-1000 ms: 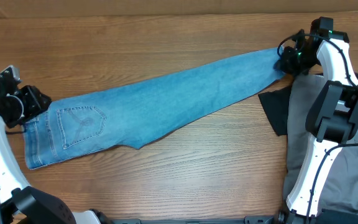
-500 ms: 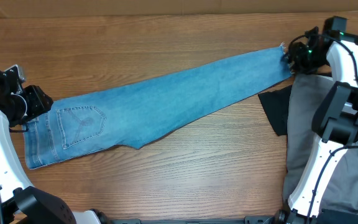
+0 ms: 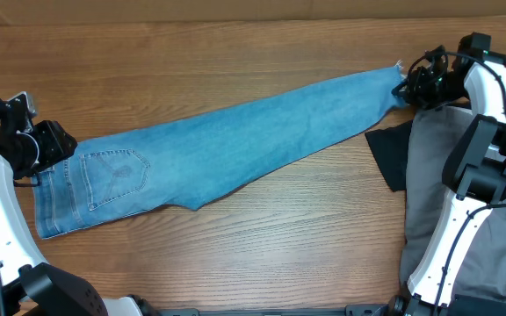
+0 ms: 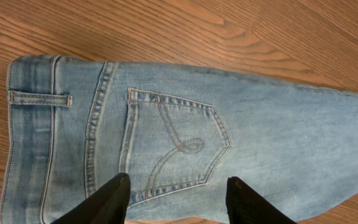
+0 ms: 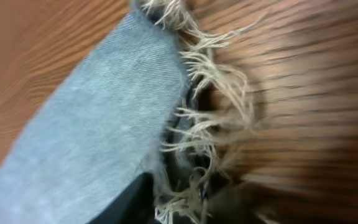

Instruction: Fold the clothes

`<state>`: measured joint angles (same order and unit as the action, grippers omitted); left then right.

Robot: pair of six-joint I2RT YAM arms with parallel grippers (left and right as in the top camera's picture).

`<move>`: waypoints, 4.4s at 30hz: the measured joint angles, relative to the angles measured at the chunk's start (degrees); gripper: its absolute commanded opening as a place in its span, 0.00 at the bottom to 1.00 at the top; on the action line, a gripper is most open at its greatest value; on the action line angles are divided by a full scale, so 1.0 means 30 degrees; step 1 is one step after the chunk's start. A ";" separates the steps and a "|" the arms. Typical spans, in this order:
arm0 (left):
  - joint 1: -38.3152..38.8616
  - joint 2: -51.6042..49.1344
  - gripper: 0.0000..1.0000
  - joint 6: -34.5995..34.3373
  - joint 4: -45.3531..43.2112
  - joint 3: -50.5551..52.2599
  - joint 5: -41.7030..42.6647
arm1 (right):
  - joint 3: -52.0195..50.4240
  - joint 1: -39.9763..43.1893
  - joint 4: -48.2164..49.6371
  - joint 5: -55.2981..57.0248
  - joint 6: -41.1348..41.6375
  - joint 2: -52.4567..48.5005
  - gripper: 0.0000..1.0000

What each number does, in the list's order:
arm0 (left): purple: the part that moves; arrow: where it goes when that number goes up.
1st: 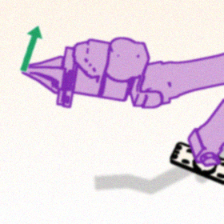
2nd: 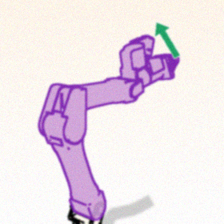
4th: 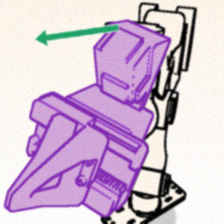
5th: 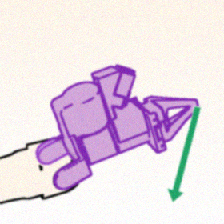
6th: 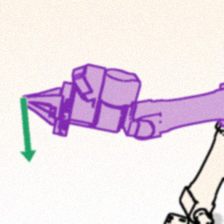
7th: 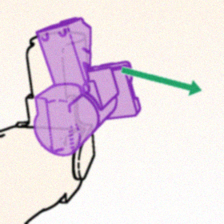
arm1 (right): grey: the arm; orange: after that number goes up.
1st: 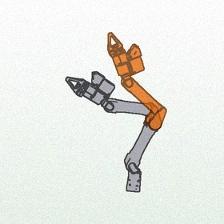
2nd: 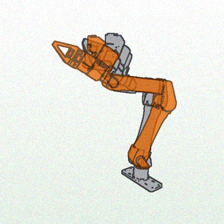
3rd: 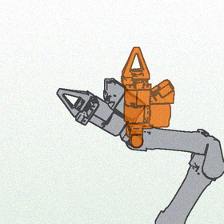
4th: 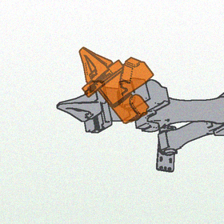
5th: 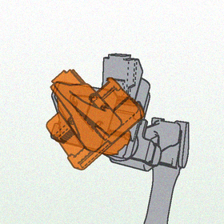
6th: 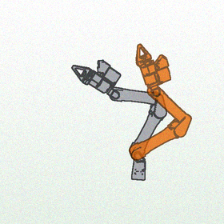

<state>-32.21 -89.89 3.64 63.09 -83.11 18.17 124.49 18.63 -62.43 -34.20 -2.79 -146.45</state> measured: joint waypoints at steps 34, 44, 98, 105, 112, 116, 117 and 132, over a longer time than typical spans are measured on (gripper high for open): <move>0.1122 0.0000 0.56 0.0430 -0.0284 0.0000 -0.0146 | 0.1297 0.0969 -0.2382 -0.1260 -0.1093 -0.0437 0.80; 0.1122 0.0000 0.56 0.0430 -0.0168 0.0000 -0.0160 | 0.1333 -0.0233 -0.1749 0.1923 -0.0138 -0.0408 0.04; 0.0699 0.0146 0.86 -0.1100 0.5479 -1.1387 0.0947 | 0.2674 -1.7347 -0.3789 0.8575 0.6149 1.1475 0.04; 0.0699 0.0146 0.86 -0.1100 0.5705 -1.1402 0.1093 | 0.2594 -1.9307 -0.2463 0.9136 0.8058 0.7497 0.04; 0.0699 0.0146 0.96 -0.1115 0.5727 -1.1417 0.1100 | 0.2426 -2.0793 -0.1472 0.9231 0.9092 0.5486 0.49; 0.0699 0.0146 0.98 -0.1217 0.5807 -1.1424 0.1158 | 0.2426 -2.1915 -0.1399 0.9267 0.8830 0.5115 0.54; 0.0699 0.0146 0.98 -0.1224 0.5894 -1.1424 0.1166 | 0.2426 -2.2148 -0.1617 0.9435 0.8772 0.5115 0.56; 0.0838 0.0168 0.97 -0.1224 0.6411 -0.8954 0.1224 | 0.2433 -1.6087 -0.7140 1.0455 0.9617 0.5646 0.59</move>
<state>-29.69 -89.38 -0.03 82.32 -109.97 21.85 131.79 -29.63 -83.85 -2.83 26.06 -129.51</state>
